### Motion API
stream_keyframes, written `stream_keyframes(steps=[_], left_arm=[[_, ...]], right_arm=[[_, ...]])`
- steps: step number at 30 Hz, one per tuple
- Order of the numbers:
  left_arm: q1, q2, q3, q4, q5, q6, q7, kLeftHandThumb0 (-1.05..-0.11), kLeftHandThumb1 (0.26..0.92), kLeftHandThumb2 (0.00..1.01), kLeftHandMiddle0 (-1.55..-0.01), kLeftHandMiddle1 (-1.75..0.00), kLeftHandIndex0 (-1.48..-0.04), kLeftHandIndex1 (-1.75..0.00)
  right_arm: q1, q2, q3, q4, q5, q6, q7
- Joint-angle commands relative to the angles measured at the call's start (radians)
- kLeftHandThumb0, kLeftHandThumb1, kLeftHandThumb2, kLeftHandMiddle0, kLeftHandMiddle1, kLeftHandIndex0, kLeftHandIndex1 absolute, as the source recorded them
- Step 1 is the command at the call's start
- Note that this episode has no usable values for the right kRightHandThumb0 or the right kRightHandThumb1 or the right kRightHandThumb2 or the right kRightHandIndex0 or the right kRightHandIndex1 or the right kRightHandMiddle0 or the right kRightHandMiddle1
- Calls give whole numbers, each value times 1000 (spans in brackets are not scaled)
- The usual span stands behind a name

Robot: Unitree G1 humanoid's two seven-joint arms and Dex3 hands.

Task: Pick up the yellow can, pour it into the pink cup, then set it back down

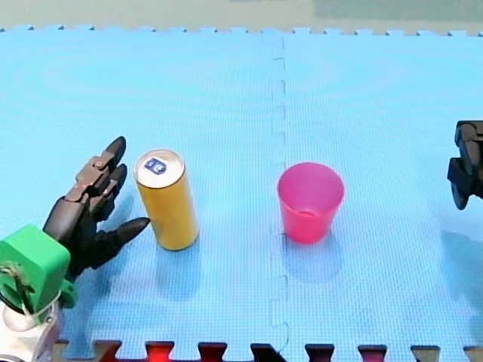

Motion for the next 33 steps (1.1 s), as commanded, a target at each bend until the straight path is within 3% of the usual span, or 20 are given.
stream_keyframes(steps=[1, 24, 33], left_arm=[[13, 28, 25, -7, -26, -33, -44, -1048, 864, 15, -198, -39, -139, -4], [18, 64, 52, 8, -20, -61, -118, -1048, 892, 13, -190, -19, -138, -1], [15, 55, 67, 5, -41, -46, -152, -1048, 898, 11, -192, -16, -161, -11]], right_arm=[[-2, -4, -1, -1, 2, -1, 1], [-7, 3, 0, -4, 2, 9, 10], [-10, 3, -3, -3, 6, 11, 14]])
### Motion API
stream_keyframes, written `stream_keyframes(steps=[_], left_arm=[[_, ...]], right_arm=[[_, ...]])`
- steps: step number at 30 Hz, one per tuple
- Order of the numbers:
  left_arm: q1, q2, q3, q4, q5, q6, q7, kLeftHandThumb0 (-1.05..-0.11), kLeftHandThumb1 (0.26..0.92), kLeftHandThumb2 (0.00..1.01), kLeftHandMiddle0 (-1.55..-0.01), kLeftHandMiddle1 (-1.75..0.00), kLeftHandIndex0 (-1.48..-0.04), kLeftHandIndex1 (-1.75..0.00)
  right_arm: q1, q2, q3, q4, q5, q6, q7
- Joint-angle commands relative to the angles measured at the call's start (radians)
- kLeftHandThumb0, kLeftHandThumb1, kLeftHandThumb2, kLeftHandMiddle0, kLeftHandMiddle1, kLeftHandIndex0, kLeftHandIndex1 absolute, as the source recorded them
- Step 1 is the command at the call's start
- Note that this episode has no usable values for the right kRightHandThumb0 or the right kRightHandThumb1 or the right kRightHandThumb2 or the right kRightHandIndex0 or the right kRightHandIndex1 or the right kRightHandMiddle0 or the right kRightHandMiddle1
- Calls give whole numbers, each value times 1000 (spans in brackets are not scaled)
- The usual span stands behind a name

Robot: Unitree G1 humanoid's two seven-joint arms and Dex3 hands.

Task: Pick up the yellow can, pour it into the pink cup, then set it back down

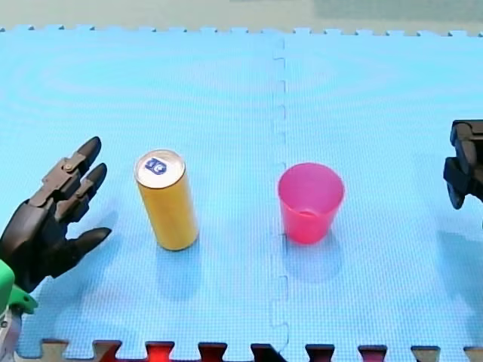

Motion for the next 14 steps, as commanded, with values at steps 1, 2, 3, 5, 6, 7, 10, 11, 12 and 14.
stream_keyframes(steps=[1, 2, 3, 5, 6, 7, 10, 11, 12, 14], left_arm=[[-5, 0, 1, -2, -1, 3, 1, -1048, 899, 10, -193, -16, -162, -10], [-6, 0, 1, -2, 1, 3, 1, -1048, 900, 10, -194, -17, -162, -10], [-6, -1, 0, -2, 2, 4, 1, -1048, 901, 10, -196, -17, -162, -10], [-8, -3, 2, -2, -1, 6, -5, -1048, 903, 10, -197, -16, -162, -9], [-8, -4, 3, -2, -3, 8, -8, -1048, 903, 10, -197, -16, -161, -8], [-9, -6, 4, -2, -5, 10, -11, -1048, 904, 10, -197, -16, -161, -8], [-10, -15, 7, -1, -10, 19, -18, -1048, 903, 8, -196, -15, -163, -7], [-10, -17, 8, -1, -11, 21, -18, -1048, 903, 7, -197, -14, -163, -7], [-10, -18, 8, -2, -11, 21, -18, -1048, 902, 7, -197, -14, -164, -7], [-10, -23, 9, -4, -13, 24, -17, -1048, 902, 6, -200, -15, -165, -7]], right_arm=[[-4, -3, -5, -1, 7, 5, 4], [-4, -2, -7, -1, 9, 5, 5], [-4, -2, -8, 0, 10, 5, 6], [-4, -2, -9, 0, 10, 5, 6], [-4, -2, -10, 1, 10, 6, 6], [-4, -2, -10, 1, 9, 6, 6], [-4, -2, -9, 2, 7, 7, 4], [-5, -2, -9, 2, 6, 7, 3], [-5, -2, -9, 2, 6, 6, 3], [-4, -3, -9, 1, 6, 5, 4]])
